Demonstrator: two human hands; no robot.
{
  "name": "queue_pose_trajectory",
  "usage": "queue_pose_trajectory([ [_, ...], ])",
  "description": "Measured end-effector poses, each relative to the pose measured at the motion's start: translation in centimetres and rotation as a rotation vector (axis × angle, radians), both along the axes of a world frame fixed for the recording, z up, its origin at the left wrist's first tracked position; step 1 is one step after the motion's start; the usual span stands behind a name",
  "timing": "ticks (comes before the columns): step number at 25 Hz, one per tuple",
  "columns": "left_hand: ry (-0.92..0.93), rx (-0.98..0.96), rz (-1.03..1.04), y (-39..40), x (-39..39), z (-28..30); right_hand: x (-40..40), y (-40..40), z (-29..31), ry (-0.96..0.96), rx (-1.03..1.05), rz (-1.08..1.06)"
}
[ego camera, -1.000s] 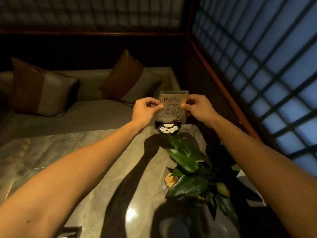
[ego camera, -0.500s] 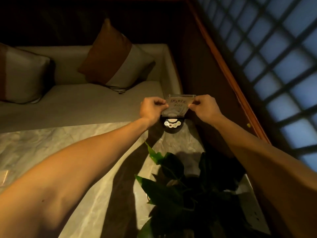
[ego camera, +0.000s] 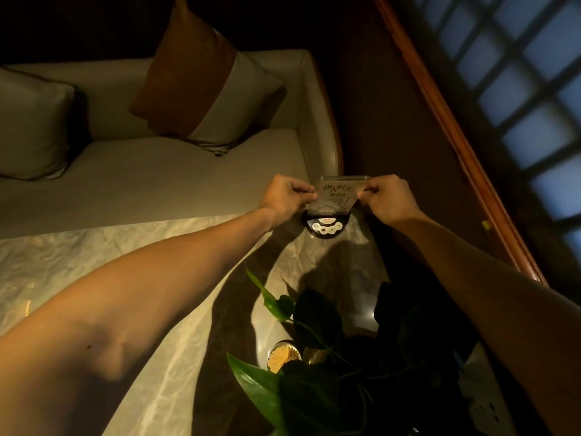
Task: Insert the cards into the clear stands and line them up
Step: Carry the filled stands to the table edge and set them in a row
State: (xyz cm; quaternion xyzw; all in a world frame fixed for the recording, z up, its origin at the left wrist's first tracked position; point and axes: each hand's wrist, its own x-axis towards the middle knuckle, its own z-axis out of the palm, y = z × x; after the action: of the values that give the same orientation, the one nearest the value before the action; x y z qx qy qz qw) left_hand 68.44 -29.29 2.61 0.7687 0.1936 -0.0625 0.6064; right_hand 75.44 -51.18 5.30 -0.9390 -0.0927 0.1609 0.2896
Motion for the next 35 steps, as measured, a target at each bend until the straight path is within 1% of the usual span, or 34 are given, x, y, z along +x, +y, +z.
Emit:
queue_pose_trajectory([
  [6,-0.013,-0.013,0.008,-0.7,0.7,0.3,0.8,-0.5,-0.9,0.034,0.024,-0.064],
  [13,-0.009,-0.005,0.004,-1.0,1.1,0.0,1.5,-0.7,-1.0,0.024,0.025,-0.065],
  [17,-0.021,0.035,-0.014,-1.0,1.2,0.2,1.5,-0.7,-1.2,-0.012,0.034,-0.07],
  [24,-0.018,0.1,-0.066,-1.0,1.1,1.1,1.5,-0.8,-1.6,-0.006,0.062,-0.087],
  [31,-0.005,0.103,-0.052,-0.7,1.0,1.1,1.7,-0.5,-1.7,-0.004,0.048,-0.063],
  [35,-0.009,0.081,-0.037,-0.5,1.1,1.0,1.7,-0.4,-1.9,-0.013,0.059,-0.084],
])
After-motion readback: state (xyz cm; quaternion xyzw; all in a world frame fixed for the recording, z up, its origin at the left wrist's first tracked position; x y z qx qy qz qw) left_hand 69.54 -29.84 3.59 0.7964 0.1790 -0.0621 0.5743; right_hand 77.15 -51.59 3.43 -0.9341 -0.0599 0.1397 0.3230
